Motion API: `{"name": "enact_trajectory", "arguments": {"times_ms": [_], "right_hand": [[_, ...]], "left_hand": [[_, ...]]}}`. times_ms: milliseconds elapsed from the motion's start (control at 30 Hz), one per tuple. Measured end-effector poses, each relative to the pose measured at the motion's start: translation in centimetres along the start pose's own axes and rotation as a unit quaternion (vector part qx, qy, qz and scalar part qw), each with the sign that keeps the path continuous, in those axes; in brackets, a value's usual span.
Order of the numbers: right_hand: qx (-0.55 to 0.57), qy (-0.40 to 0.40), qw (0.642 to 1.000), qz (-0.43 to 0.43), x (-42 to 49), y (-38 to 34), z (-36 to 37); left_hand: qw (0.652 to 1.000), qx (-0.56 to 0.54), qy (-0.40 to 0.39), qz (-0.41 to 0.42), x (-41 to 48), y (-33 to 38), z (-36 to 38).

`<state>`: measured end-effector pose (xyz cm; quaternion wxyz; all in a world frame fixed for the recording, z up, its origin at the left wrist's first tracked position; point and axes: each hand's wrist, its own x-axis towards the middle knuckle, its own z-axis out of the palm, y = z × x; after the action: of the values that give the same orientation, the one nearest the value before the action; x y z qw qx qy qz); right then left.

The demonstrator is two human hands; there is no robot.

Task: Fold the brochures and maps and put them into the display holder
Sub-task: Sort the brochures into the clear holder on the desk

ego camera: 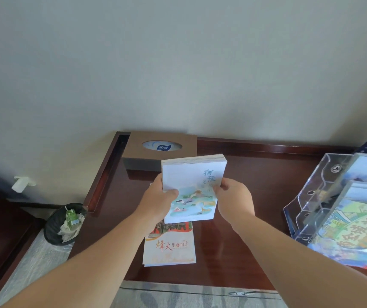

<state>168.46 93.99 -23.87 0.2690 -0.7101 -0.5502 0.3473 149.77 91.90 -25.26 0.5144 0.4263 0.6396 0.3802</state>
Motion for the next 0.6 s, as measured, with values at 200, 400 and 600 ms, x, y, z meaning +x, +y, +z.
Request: {"name": "enact_trajectory", "arguments": {"times_ms": [200,400,600], "right_hand": [[-0.038,-0.013,0.999,-0.025,-0.7,1.3,0.1],[-0.047,0.013,0.996,-0.070,-0.1,-0.6,-4.6],[-0.080,0.094,0.982,-0.141,1.8,-4.4,-15.9]], "left_hand": [[0.998,0.047,-0.024,0.026,-0.7,-1.1,-0.3],[0.992,0.079,-0.015,0.095,-0.2,3.2,0.3],[0.976,0.075,-0.029,0.204,0.9,13.4,5.1]]}}
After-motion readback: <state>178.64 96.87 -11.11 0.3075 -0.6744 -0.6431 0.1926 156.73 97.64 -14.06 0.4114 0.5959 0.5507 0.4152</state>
